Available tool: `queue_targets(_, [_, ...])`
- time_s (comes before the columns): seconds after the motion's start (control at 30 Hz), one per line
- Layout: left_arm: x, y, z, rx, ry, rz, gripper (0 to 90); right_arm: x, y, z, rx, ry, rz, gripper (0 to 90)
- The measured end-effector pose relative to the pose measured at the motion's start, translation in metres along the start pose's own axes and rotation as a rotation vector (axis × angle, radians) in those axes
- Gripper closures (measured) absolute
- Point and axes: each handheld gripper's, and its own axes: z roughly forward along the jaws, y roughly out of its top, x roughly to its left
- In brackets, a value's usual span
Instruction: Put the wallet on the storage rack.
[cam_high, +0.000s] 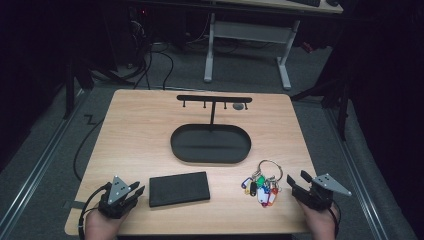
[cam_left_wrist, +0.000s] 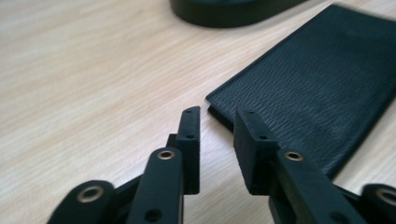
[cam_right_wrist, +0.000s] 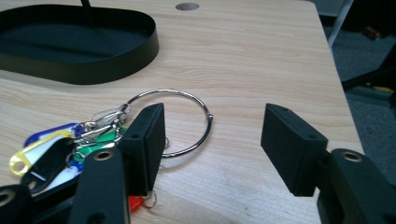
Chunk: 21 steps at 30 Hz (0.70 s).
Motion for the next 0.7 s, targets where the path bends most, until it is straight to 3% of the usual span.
queue_targets(0.13, [0.0,-0.001,0.006,0.021,-0.004,0.005,71.0,-0.002,-0.003,0.0,-0.009,0.008,-0.021,46.1])
queue_targets(0.27, [-0.003,-0.001,0.013,0.047,0.0,0.01,73.0,-0.003,-0.003,-0.001,-0.058,0.045,-0.031,46.5])
queue_targets(0.47, [-0.007,-0.003,0.01,0.056,0.013,0.03,77.5,0.001,-0.001,0.0,-0.051,0.056,-0.056,46.2])
queue_targets(0.63, [-0.007,-0.005,0.009,0.068,0.021,0.033,80.7,0.0,0.001,0.006,-0.03,0.066,-0.035,44.2])
queue_targets(0.7, [-0.009,-0.007,0.01,0.083,-0.011,0.052,80.7,0.0,0.001,0.007,-0.026,0.072,-0.036,45.1])
